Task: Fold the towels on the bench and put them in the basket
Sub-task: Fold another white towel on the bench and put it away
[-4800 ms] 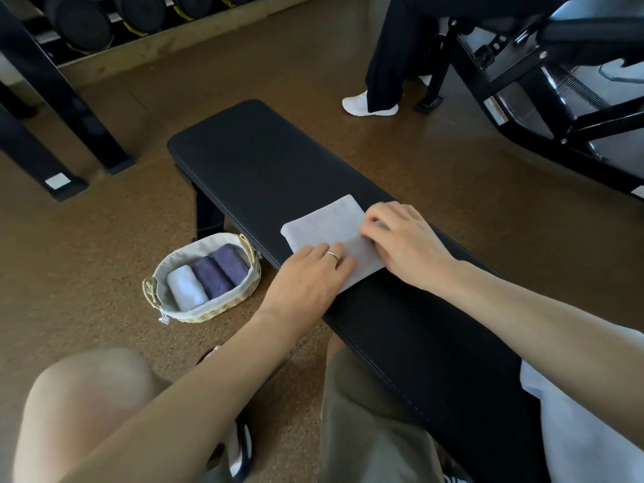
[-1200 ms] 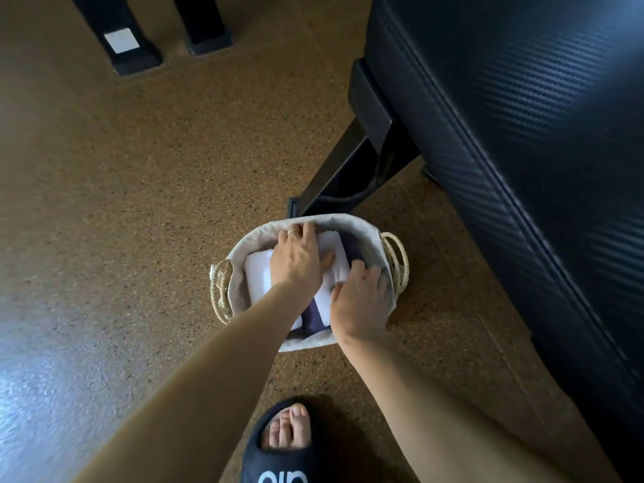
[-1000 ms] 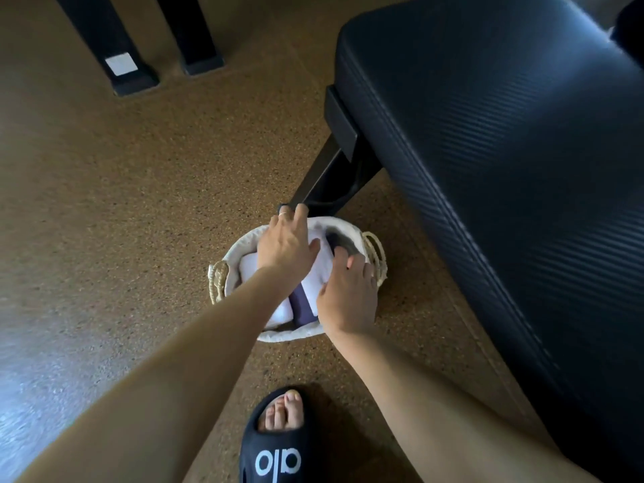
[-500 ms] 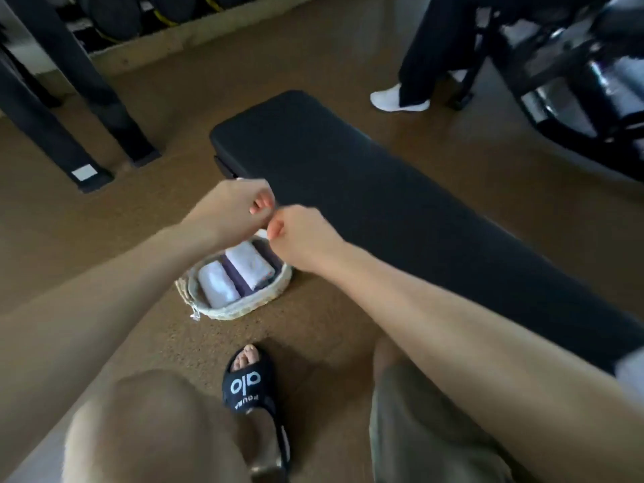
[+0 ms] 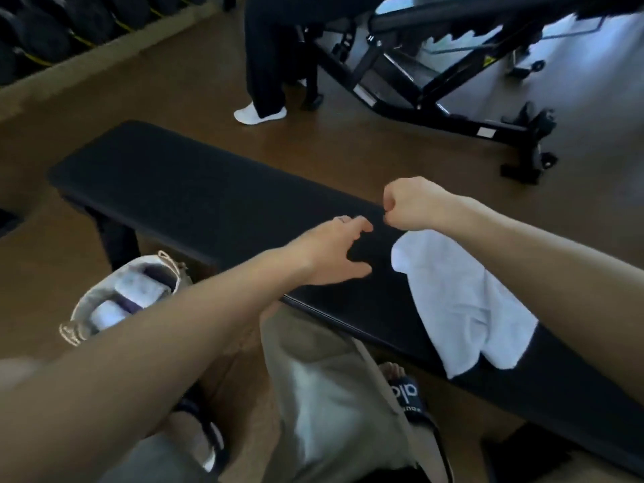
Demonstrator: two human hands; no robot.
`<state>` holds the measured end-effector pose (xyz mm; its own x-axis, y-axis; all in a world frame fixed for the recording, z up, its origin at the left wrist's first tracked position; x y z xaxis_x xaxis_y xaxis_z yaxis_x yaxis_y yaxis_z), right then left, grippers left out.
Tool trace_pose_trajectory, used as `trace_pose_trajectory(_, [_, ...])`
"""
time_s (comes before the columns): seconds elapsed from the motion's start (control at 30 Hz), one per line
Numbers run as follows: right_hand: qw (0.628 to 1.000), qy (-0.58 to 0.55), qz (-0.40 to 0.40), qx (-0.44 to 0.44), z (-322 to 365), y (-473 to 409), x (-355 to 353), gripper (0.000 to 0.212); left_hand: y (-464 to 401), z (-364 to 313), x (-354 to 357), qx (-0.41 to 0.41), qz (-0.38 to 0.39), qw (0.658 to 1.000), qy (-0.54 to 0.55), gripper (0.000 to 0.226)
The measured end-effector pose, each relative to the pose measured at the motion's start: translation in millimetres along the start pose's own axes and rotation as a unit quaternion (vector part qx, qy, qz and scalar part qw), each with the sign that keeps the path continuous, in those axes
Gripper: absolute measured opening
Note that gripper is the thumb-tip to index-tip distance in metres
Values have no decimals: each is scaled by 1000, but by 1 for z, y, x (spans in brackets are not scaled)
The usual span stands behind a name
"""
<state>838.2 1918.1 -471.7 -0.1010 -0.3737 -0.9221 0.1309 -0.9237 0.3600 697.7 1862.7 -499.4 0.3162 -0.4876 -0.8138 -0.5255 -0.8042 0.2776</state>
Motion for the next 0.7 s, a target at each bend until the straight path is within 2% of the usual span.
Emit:
trace_pose_trajectory(0.1, [998,29,23,54,-46,21,13,39,-18,-35,37,25,11,1000,-10,76])
trace_pose_trajectory(0.2, [990,38,108,78,-66,33,39,60,-35,-48,57,8,-10,1000,-3,75])
trace_pose_trajectory(0.27, [989,21,128,67,-70,36,54,60,-45,-48,64,-11,-13,1000,-18,69])
trace_pose_trajectory(0.37, [996,-35,38,75,-84,32,61,64,-56,-40,70,-30,-34,999,-12,58])
trace_pose_trajectory(0.47, [985,-138,-33,99,-100,26,60,66,-61,-34,66,-49,-65,996,37,51])
trace_pose_trajectory(0.53, [979,-172,-56,88,-100,22,56,58,-65,-32,62,-56,-72,995,27,43])
trace_pose_trajectory(0.63, [974,-207,-73,55,-96,20,49,50,-69,-37,53,-36,-125,992,8,16])
trace_pose_trajectory(0.7, [972,-214,-92,43,-97,21,43,42,-70,-31,41,-53,-157,984,72,16])
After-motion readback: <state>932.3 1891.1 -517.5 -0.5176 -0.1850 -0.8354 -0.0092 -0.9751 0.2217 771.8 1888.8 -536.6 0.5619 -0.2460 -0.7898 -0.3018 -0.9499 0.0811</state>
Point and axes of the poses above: each hand's wrist, its own y-axis away from the middle knuckle, its own x-axis out of the palm, z = x × y, the point moved 6 cm from there along -y, towards the middle knuckle, and after that the axes turned 2 degrees about z, right-handed, at the moved point
